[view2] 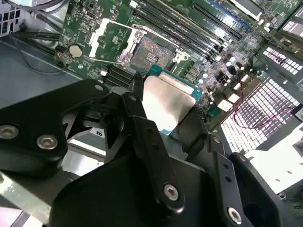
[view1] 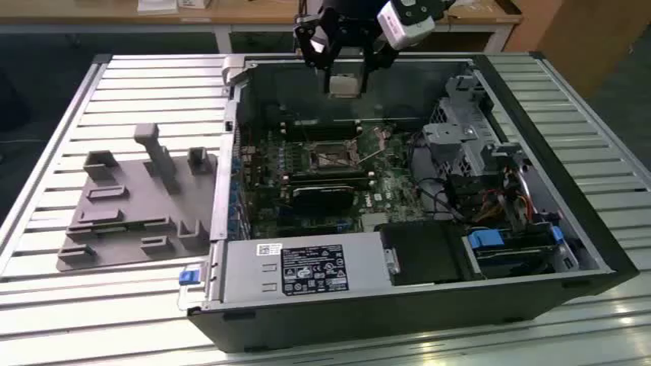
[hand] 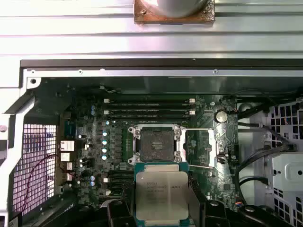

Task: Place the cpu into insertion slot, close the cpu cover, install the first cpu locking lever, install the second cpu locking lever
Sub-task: 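Place the cpu into insertion slot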

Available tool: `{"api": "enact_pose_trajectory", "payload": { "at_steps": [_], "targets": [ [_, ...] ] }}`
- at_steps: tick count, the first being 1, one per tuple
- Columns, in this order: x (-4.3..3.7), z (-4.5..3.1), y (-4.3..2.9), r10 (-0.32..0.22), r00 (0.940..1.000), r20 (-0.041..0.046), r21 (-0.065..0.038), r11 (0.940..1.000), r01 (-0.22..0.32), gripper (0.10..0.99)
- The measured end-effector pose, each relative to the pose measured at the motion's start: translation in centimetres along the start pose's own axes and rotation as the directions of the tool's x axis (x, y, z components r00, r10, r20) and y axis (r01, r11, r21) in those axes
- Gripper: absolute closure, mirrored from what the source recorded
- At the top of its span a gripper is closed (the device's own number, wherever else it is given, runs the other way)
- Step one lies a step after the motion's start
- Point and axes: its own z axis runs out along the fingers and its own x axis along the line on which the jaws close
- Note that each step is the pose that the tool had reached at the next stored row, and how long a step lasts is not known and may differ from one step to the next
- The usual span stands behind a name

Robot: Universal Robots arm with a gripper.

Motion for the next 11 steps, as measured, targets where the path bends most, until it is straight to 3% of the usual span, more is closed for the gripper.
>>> {"api": "enact_pose_trajectory", "payload": {
  "at_steps": [11],
  "targets": [
    [0.00,0.00,0.00,0.000,1.0000,0.0000,0.000,1.0000,0.000,0.549]
  ]
}}
